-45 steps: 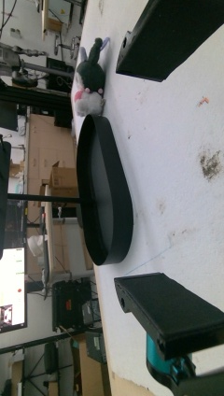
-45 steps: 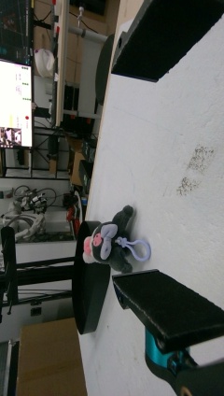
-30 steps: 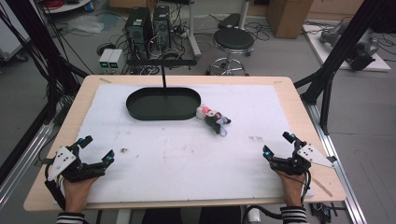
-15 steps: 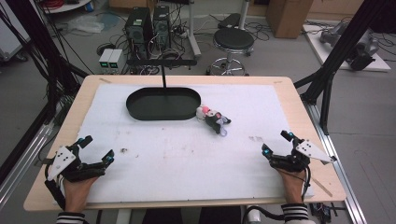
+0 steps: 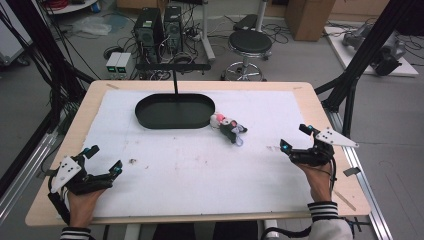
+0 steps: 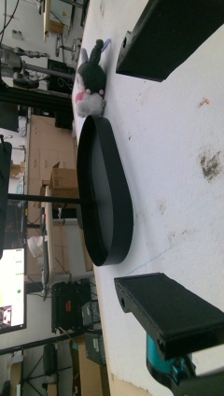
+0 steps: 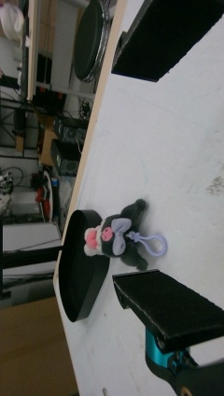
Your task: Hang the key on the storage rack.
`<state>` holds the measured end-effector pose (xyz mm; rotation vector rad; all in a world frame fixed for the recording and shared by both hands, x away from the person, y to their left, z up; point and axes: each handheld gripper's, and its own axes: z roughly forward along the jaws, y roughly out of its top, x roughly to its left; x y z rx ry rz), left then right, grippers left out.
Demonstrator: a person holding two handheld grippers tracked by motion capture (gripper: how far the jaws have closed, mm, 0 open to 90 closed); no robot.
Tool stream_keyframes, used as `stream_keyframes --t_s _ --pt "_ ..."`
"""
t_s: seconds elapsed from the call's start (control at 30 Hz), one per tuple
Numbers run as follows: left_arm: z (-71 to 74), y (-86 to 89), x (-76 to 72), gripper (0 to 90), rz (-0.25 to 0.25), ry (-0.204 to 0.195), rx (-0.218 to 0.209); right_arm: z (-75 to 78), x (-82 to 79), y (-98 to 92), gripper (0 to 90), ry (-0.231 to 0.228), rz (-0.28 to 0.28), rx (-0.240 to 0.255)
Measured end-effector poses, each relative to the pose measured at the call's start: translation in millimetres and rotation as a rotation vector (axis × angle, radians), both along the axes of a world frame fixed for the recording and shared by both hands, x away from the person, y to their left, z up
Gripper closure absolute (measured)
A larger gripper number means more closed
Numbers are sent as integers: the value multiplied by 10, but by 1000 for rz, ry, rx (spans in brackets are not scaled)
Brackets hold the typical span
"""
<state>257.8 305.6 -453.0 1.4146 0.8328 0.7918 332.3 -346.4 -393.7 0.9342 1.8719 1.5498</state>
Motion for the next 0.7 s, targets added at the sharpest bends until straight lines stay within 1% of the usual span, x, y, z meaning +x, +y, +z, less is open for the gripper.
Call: stream_keyframes --t_s 0.03,0.07,0.1,0.13,0.17,0.2,0.27,0.3,0.37,0.47,0.53,0.57,0.6,0.63,0.67,0.7 --pt "0 -2 1 17 1 1 1 89 72 47 13 15 28 -14" --pt "0 -2 1 17 1 1 1 89 72 47 13 15 28 -14" --pt "0 -2 1 17 1 1 1 174 145 101 12 25 49 -34" --pt "0 -1 1 17 1 1 1 214 177 130 12 32 56 -45" --pt "1 -1 1 17 3 2 0 214 177 130 12 32 56 -45" --pt "0 0 2 17 3 3 -1 287 242 186 12 40 56 -66" --pt "1 0 3 17 2 4 -1 348 300 238 12 55 73 -71" --pt "1 0 3 17 2 4 -1 376 332 262 12 62 81 -82" --pt "1 0 5 17 3 5 0 401 360 286 12 66 82 -89" --pt "3 -2 11 17 1 9 -1 463 454 355 12 92 104 -107" --pt "4 -1 15 17 0 14 0 516 546 440 12 109 123 -143" --pt "4 -1 16 17 0 14 0 531 575 470 12 119 127 -153" --pt "4 -3 16 17 1 15 -1 531 575 470 12 119 127 -153" --pt "5 -2 18 17 0 15 2 556 645 528 12 126 137 -177" --pt "5 -2 17 17 0 16 3 556 645 528 12 126 137 -177" --pt "5 -2 17 17 0 16 3 583 711 591 12 141 147 -193"
